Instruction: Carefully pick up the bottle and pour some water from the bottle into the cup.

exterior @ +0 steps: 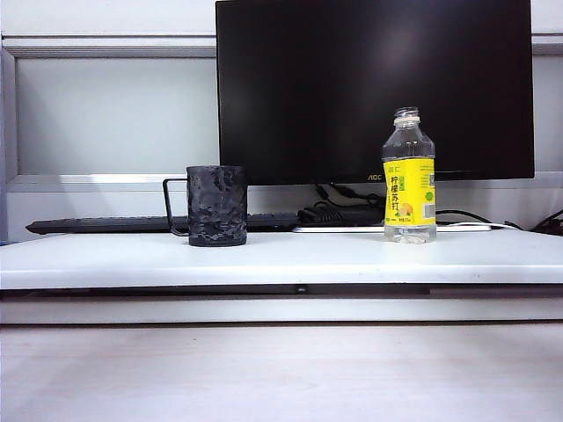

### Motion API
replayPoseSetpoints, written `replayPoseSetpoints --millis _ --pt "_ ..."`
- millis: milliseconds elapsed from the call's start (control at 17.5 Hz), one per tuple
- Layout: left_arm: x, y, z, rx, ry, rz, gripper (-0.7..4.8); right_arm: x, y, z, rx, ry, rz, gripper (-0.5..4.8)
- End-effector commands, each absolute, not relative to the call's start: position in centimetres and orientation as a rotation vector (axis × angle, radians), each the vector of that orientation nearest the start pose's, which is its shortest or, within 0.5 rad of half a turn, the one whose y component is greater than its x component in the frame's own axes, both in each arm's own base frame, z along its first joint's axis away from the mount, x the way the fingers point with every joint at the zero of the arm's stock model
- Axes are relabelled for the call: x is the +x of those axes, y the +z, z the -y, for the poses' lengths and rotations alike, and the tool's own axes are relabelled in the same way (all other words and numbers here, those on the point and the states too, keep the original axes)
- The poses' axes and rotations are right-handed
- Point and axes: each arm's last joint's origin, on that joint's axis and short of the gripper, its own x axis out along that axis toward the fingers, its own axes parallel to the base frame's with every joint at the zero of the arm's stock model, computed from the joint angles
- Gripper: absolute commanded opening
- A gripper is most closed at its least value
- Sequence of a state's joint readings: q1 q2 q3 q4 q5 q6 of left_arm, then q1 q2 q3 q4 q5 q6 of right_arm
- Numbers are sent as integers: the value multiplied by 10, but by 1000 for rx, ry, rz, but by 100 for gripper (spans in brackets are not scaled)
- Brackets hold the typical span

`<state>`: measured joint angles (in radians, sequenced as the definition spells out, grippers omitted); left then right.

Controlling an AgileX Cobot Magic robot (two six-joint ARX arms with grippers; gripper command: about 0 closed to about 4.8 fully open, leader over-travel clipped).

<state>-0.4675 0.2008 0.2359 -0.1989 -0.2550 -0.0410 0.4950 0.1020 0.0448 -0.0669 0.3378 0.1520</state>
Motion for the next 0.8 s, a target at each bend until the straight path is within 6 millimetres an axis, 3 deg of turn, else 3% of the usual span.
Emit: replayPoseSetpoints --millis 57,229,516,802 --pt "90 207 37 13 -202 -147 -5 92 167 -38 111 146 -106 54" --pt "90 205 30 1 -183 -145 -5 90 170 -33 126 114 -73 54" --pt "90 205 8 -21 32 -118 -5 91 172 -19 143 -28 -29 54" --pt "87 186 -7 -33 207 -95 -5 94 168 -6 142 -181 -25 54"
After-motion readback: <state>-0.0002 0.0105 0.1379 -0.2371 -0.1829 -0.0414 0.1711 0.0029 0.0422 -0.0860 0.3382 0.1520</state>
